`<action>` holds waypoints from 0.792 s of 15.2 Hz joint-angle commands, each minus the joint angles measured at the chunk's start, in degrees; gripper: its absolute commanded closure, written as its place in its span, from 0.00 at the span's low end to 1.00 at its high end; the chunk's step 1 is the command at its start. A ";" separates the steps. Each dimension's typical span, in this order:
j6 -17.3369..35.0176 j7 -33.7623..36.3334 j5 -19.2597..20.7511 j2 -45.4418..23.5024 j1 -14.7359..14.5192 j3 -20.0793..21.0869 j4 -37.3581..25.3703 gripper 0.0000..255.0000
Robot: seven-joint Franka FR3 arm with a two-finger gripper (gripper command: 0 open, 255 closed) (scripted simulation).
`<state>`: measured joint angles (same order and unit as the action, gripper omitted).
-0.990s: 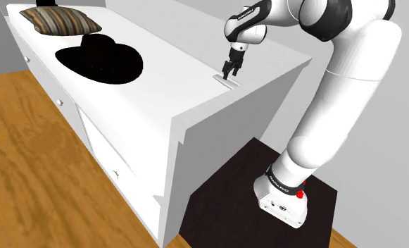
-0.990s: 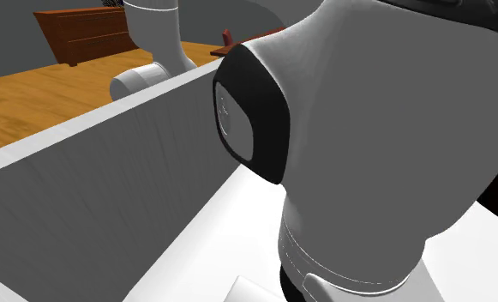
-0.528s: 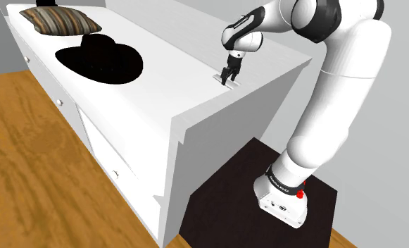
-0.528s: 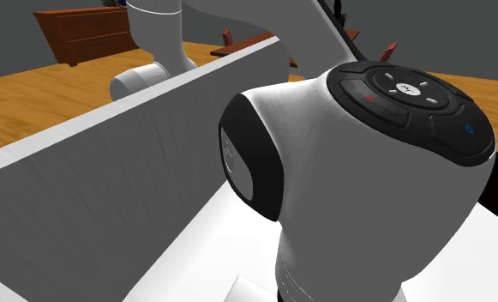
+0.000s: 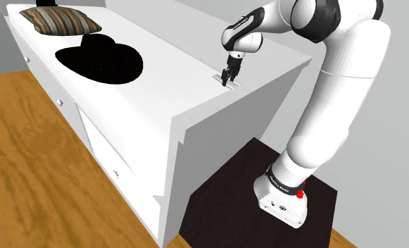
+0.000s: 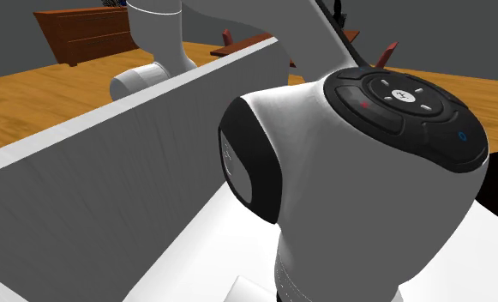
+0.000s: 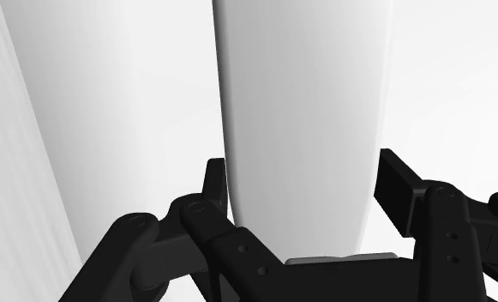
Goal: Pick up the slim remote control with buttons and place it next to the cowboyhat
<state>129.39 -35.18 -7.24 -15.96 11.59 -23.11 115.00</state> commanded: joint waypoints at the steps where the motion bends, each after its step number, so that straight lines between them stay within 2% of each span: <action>1: 0.00 0.00 0.00 -0.03 0.00 0.01 0.02 1.00; 9: 0.01 0.00 0.00 -0.03 0.00 0.01 0.02 1.00; 12: -1.96 0.48 0.75 1.30 -0.22 -0.27 -0.74 1.00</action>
<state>128.10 -34.83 -6.68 -14.97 11.42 -23.31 114.65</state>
